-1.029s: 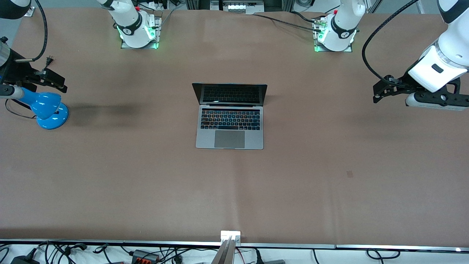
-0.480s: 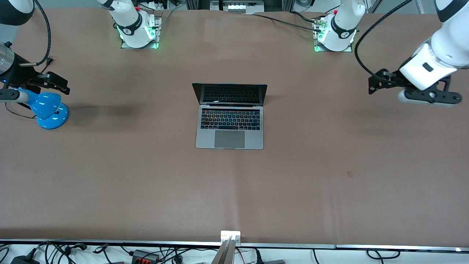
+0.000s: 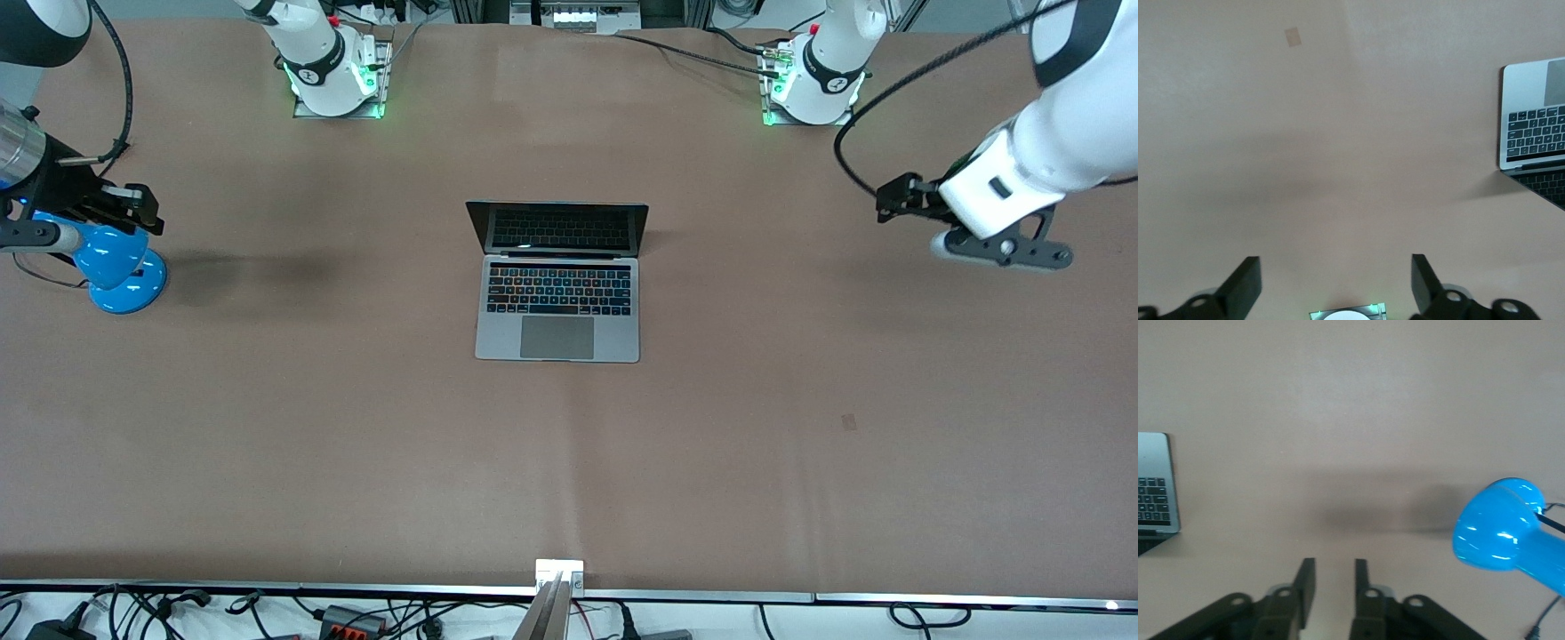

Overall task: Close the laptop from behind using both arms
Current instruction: 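Move both grippers toward the laptop screen from behind it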

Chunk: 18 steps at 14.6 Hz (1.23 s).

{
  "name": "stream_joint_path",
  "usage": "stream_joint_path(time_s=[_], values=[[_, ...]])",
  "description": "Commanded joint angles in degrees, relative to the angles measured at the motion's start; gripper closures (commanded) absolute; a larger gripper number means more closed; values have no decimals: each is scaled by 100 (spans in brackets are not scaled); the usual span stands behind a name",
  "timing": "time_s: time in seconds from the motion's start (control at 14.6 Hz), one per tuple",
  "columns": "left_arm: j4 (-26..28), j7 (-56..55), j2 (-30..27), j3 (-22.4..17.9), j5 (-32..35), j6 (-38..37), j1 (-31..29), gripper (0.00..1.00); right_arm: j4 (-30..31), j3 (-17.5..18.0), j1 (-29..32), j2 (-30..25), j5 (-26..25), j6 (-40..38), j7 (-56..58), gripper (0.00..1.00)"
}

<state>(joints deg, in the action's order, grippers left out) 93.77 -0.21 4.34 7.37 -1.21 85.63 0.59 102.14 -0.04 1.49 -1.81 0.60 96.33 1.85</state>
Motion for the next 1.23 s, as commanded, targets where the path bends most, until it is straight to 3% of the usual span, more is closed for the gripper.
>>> stream_joint_path(time_s=[0.0,0.07,0.14,0.27,0.48,0.62,0.82,0.96,1.17], values=[[-262,179,163,89,-2,-729,37,72,51,22,-192,32,160,-1,-10,100],[-263,162,163,124,-11,-845,72,89,60,22,-289,41,160,-9,-18,100],[-254,127,163,203,-29,-864,108,94,78,31,-482,110,169,-44,-18,100],[-210,-109,146,474,-38,-882,117,98,95,22,-1017,286,169,-150,-18,100],[-61,-847,137,1317,-64,-943,108,99,113,22,-1580,462,169,-281,-465,100],[210,-998,146,1557,-614,-751,90,99,148,22,-1941,542,256,-352,-772,100],[1220,-990,-230,1583,-1652,555,90,99,245,22,-2529,629,888,-273,-1431,100],[1836,-937,-303,1933,-2040,1575,73,99,245,22,-2899,770,1135,-168,-1871,100],[2346,-902,-163,2425,-2410,2718,90,99,236,22,-3540,1164,1284,7,-2443,100]])
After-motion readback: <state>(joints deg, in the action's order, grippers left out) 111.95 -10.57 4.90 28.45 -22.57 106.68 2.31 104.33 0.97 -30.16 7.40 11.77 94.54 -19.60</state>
